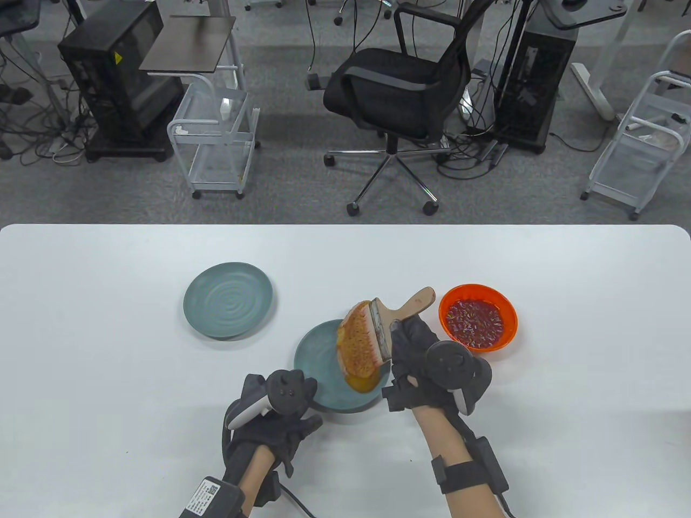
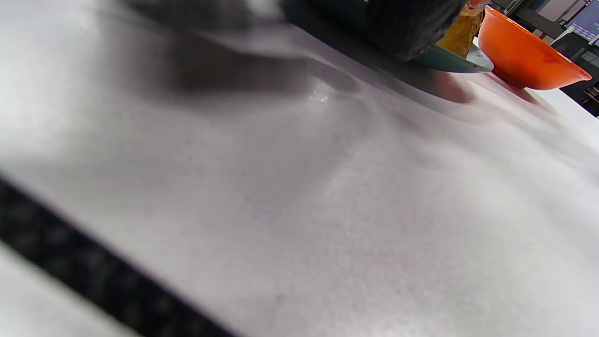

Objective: Dip brush into ketchup and spread onto bread slice

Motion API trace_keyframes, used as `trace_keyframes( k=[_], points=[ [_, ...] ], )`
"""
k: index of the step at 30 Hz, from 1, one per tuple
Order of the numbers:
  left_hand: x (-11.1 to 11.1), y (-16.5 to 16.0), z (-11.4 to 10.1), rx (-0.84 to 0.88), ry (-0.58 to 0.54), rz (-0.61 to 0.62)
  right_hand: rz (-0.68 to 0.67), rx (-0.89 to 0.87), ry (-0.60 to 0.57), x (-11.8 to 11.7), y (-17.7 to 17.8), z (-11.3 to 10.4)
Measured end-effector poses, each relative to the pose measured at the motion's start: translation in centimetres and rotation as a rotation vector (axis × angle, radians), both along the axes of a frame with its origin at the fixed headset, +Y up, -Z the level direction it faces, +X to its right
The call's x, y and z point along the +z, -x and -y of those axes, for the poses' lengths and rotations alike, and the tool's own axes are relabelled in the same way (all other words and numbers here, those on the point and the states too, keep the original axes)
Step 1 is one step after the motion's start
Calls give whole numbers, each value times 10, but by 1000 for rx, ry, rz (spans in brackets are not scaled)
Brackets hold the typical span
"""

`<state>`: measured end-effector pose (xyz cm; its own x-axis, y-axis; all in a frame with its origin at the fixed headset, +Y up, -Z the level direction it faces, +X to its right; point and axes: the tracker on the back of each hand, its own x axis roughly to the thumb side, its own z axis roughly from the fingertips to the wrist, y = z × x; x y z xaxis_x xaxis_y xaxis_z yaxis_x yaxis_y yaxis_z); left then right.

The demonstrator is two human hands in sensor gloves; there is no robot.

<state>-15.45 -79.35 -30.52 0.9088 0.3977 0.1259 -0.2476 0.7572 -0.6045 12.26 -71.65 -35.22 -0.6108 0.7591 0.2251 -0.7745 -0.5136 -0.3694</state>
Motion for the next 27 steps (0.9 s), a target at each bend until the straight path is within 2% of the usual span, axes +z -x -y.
trace_keyframes(
  k=[2, 6, 8, 12, 13, 15, 18, 21, 24, 27],
  points=[
    [0, 0, 0, -4, -2, 1, -27, -120, 81, -2, 6, 12],
    [0, 1, 1, 4, -2, 2, 1, -70, 120, -4, 5, 22],
    [0, 1, 1, 10, 0, 1, 10, -60, 105, -4, -2, 19],
    [0, 1, 1, 5, -2, 0, 94, 105, -11, -1, -19, 2],
    [0, 1, 1, 2, -2, 0, 105, 100, -26, 0, -22, -1],
    [0, 0, 1, 0, -2, 0, 98, 54, -46, 0, -22, 0],
    [0, 0, 1, 2, -2, 0, 37, -105, 49, -3, -14, 12],
    [0, 1, 1, 8, -4, -1, -1, -170, 114, -5, -3, 23],
    [1, 1, 1, 8, -7, 1, 1, -76, 96, -6, -2, 21],
    [1, 1, 1, 11, -5, 1, 48, 39, 20, -4, -13, 10]
  ],
)
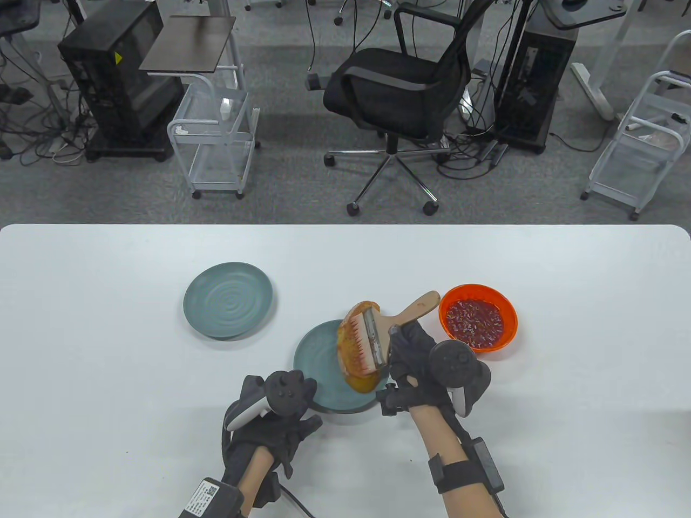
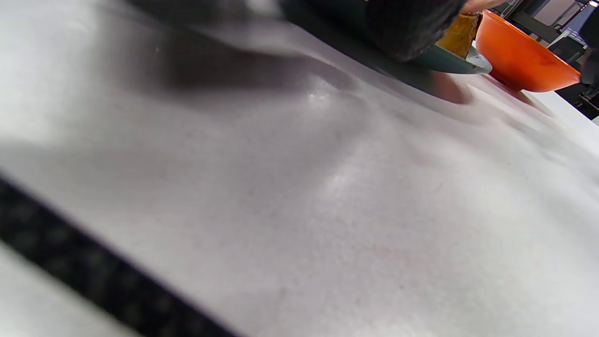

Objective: Dip brush into ketchup and spread onto bread slice

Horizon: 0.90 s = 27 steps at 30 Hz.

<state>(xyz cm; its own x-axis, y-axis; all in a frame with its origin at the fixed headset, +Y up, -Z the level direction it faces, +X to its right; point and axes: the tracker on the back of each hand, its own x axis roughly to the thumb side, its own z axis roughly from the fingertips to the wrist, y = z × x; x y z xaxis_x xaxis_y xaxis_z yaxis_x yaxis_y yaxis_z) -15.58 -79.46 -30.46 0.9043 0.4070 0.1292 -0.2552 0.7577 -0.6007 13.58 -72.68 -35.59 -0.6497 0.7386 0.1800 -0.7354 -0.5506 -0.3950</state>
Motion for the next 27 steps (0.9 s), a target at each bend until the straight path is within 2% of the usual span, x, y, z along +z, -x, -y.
trace_keyframes(
  k=[4, 6, 10, 13, 18, 20, 24, 27],
  points=[
    [1, -2, -1, -17, -4, 1, 68, 68, -91, 5, -14, -13],
    [1, -2, -1, -19, -4, 2, 64, 27, -95, 5, -15, -12],
    [1, -1, 0, -13, -2, 1, -52, -270, 59, -1, 1, 10],
    [1, -1, 0, -6, -1, 1, -57, -207, 91, -2, 8, 13],
    [1, -1, -1, -14, -2, 3, 17, -3, -54, 2, -7, -2],
    [1, -1, -1, -21, -3, 4, 36, 15, -97, 4, -11, -6],
    [1, -1, -1, -14, -3, 4, -51, -183, 2, 0, 0, 6],
    [1, -2, -1, -12, -3, 4, -99, -201, 82, -3, 13, 17]
  ],
)
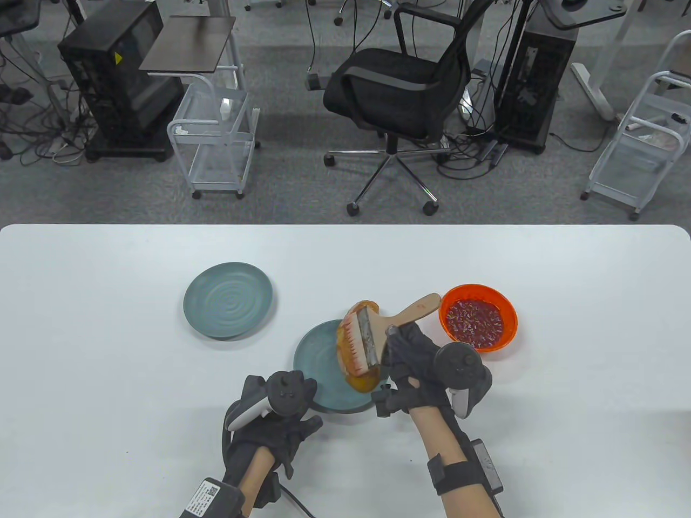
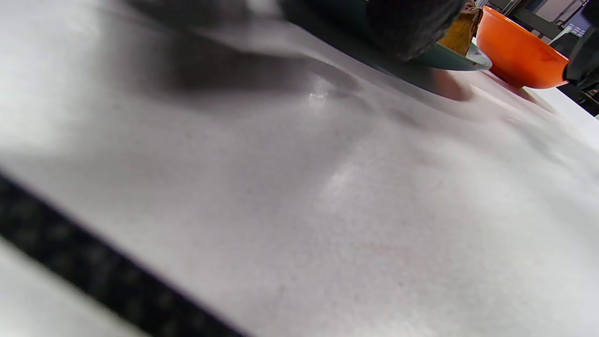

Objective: Dip brush into ketchup and spread onto bread slice

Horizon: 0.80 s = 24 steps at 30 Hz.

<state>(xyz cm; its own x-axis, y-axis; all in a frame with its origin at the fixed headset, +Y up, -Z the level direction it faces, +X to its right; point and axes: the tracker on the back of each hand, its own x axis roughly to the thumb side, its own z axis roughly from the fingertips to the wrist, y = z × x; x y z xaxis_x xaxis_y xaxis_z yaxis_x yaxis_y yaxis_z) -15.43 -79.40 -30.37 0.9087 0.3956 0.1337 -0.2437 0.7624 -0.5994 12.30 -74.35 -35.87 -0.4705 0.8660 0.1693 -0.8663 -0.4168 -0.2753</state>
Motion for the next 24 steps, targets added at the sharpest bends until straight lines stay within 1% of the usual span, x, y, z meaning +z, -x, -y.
trace_keyframes(
  k=[1, 4, 7, 8, 10, 12, 13, 15, 17, 19, 22, 24],
  points=[
    [0, 0, 0, -1, 0, 1, 9, 14, 7, 1, 1, 0],
    [0, 1, 0, 1, 1, 5, 56, 76, -33, 1, -9, -6],
    [0, 1, 0, 1, -1, 4, 134, 175, -118, 3, -24, -17],
    [0, 0, 0, -3, -2, 4, 153, 179, -137, 5, -28, -20],
    [0, 0, 0, -8, -1, 3, 169, 140, -152, 6, -30, -23],
    [0, -1, 0, -12, -2, 3, 130, 30, -111, 5, -27, -19],
    [0, -1, 0, -13, -3, 4, 108, -40, -71, 4, -22, -13],
    [0, 0, 0, -2, -1, 2, 77, -72, -26, 2, -12, -5],
    [0, 1, 1, 5, 2, 1, 56, -52, 9, 0, -3, 2],
    [0, 1, 0, 6, 2, 1, 52, -31, 31, 0, 0, 3],
    [0, 1, 1, 4, 0, 2, 84, 71, -32, 1, -9, -6],
    [0, 1, 0, 0, 0, 2, 127, 172, -100, 2, -18, -16]
  ],
)
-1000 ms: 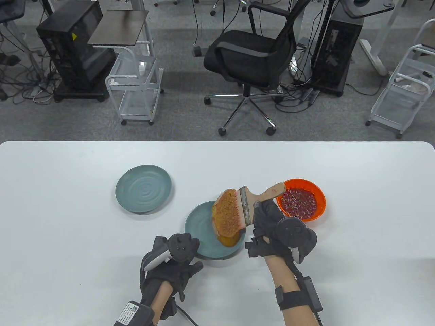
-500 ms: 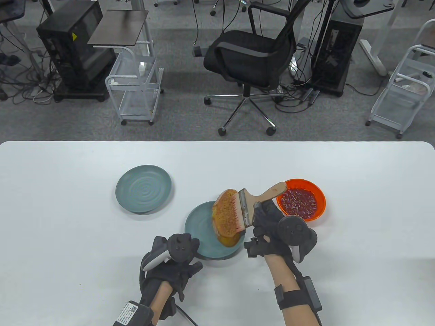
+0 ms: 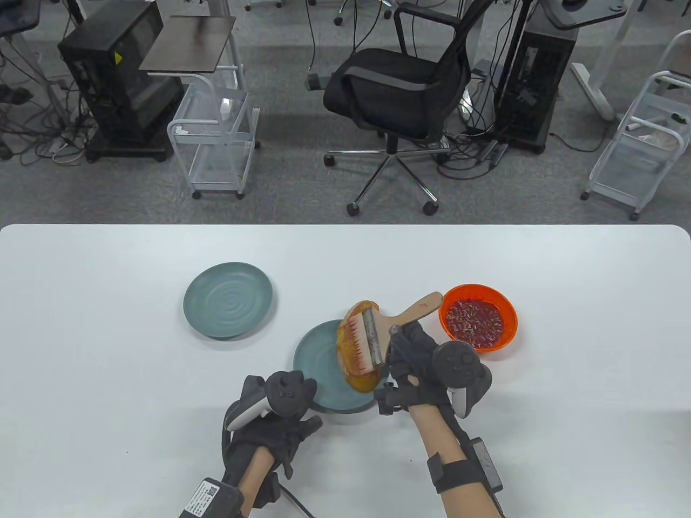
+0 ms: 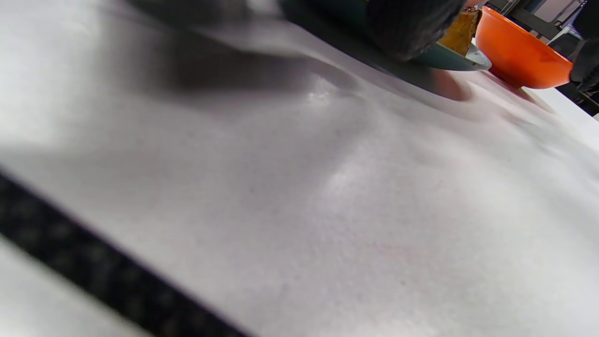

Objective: Dip brush into ketchup and spread onto bread slice

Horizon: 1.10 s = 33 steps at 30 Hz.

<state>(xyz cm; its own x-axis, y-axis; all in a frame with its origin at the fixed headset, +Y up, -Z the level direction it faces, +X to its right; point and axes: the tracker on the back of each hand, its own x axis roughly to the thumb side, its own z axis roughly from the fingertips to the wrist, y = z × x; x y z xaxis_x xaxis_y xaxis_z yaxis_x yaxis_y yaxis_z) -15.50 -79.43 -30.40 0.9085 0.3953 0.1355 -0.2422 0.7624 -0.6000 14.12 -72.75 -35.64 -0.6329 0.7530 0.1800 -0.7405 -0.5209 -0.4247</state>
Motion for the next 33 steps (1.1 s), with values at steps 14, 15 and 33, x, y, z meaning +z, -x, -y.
trace_keyframes(
  k=[14, 15, 33],
  points=[
    [0, 1, 0, 7, 3, 0, -52, -163, 57, -2, 23, 10],
    [0, 1, 0, 8, 3, 0, -26, -99, 39, -2, 18, 8],
    [0, 1, 1, 21, 10, -4, 19, -78, 66, -2, 9, 8]
  ],
)
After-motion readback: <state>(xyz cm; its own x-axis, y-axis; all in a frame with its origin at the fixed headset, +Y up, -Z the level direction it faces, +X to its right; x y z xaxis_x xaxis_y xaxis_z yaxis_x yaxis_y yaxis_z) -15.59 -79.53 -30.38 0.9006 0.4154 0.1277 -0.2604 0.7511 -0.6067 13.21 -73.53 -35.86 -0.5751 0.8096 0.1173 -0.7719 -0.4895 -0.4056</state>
